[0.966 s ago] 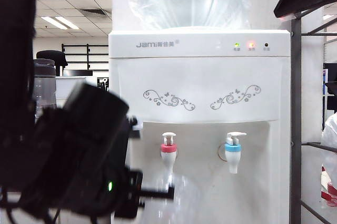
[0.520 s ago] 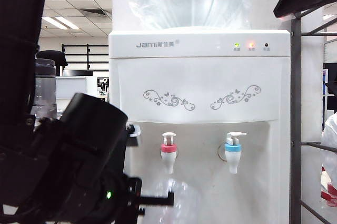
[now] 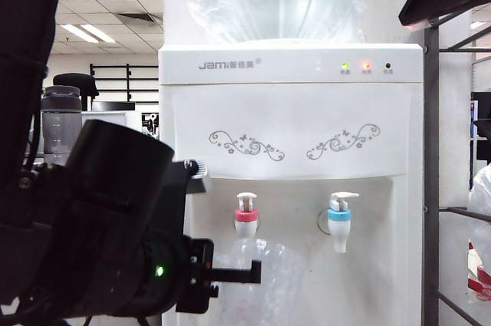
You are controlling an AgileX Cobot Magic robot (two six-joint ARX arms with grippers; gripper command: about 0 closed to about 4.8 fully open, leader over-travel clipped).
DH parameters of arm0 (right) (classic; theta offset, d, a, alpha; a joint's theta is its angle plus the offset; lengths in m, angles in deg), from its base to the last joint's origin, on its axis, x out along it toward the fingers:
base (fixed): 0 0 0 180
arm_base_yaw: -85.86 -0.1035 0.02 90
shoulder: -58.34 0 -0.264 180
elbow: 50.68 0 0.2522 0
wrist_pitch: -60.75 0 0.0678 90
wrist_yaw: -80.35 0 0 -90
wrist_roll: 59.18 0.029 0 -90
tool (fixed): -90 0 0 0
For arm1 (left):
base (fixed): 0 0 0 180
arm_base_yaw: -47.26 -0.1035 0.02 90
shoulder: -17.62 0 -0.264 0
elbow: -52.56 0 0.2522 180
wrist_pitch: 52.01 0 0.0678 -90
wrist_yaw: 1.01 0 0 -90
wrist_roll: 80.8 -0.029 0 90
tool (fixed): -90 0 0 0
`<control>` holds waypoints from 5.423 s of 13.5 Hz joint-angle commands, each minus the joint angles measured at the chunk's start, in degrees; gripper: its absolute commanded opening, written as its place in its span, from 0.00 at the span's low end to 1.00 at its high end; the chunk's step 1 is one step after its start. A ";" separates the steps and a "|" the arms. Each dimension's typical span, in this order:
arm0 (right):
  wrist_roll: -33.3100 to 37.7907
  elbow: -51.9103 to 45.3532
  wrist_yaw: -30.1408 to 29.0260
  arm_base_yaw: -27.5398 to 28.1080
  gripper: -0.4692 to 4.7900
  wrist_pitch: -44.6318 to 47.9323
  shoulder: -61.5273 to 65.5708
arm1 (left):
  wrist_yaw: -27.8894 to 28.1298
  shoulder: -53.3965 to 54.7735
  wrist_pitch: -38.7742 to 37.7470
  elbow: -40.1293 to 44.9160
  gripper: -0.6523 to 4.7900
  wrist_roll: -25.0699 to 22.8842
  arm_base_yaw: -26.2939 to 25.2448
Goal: Pick up the plastic mug from the left desk, go to the hot water outlet of the water dispenser, press the vertical switch to get some water, then put the mug back on the desk.
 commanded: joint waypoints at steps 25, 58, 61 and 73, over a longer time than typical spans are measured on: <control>0.17 0.11 0.11 -0.07 0.08 0.98 -0.04 | -4.52 -35.52 5.40 14.14 0.11 -13.94 0.20; 0.17 0.11 0.11 -0.07 0.08 0.98 0.02 | -7.10 -17.46 4.63 4.83 0.74 -11.78 -46.21; 0.17 0.11 0.11 -0.07 0.08 0.98 0.02 | -5.64 -17.46 3.10 5.05 1.00 -11.76 -46.21; 0.17 0.11 0.11 -0.09 0.08 0.98 0.04 | -8.98 -48.59 5.14 27.69 0.11 -10.51 -38.23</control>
